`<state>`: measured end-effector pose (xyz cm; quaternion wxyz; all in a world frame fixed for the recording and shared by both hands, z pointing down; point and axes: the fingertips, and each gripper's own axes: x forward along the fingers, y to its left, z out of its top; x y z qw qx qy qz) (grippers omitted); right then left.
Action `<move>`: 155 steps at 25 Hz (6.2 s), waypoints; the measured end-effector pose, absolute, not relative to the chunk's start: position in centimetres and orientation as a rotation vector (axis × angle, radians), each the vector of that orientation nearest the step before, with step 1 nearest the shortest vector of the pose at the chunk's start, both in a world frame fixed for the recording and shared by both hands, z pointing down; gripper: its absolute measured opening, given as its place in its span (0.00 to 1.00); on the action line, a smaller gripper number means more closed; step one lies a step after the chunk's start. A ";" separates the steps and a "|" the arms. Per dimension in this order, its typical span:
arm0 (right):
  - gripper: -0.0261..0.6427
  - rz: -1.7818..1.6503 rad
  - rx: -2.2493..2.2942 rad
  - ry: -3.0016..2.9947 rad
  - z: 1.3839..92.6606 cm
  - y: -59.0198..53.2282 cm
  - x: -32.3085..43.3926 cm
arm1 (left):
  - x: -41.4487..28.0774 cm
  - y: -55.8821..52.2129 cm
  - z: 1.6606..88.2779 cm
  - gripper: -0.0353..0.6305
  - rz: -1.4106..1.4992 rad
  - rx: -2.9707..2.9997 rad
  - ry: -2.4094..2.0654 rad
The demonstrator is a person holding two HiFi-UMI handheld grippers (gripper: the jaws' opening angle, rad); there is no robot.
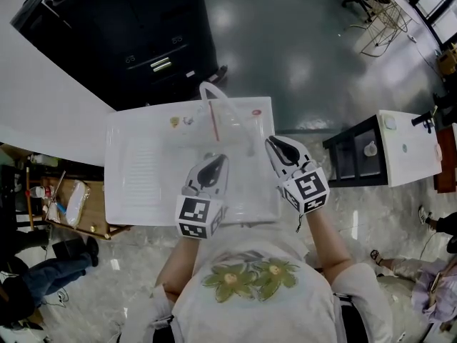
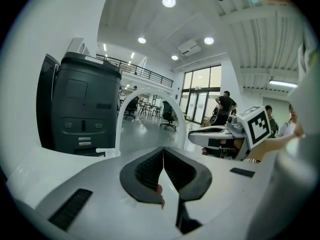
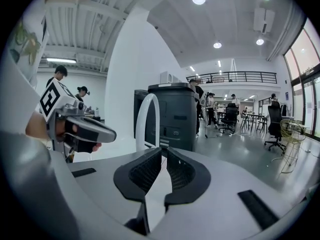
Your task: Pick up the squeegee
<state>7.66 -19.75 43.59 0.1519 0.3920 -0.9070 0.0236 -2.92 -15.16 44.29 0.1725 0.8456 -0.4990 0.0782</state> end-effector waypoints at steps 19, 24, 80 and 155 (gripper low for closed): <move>0.09 0.031 0.887 -2.570 49.6 -24.1 5.3 | -3.2 -18.0 47.3 0.07 0.289 2.338 -1.421; 0.09 0.050 0.823 -2.563 50.9 -25.3 4.7 | -3.1 -18.5 48.0 0.07 0.310 2.327 -1.411; 0.20 -0.164 0.400 -2.351 63.2 -31.1 -0.1 | -4.5 -21.0 54.6 0.07 0.382 2.176 -1.344; 0.18 -0.286 0.244 -2.237 61.2 -31.0 1.0 | -4.9 -19.4 50.8 0.07 0.350 2.247 -1.411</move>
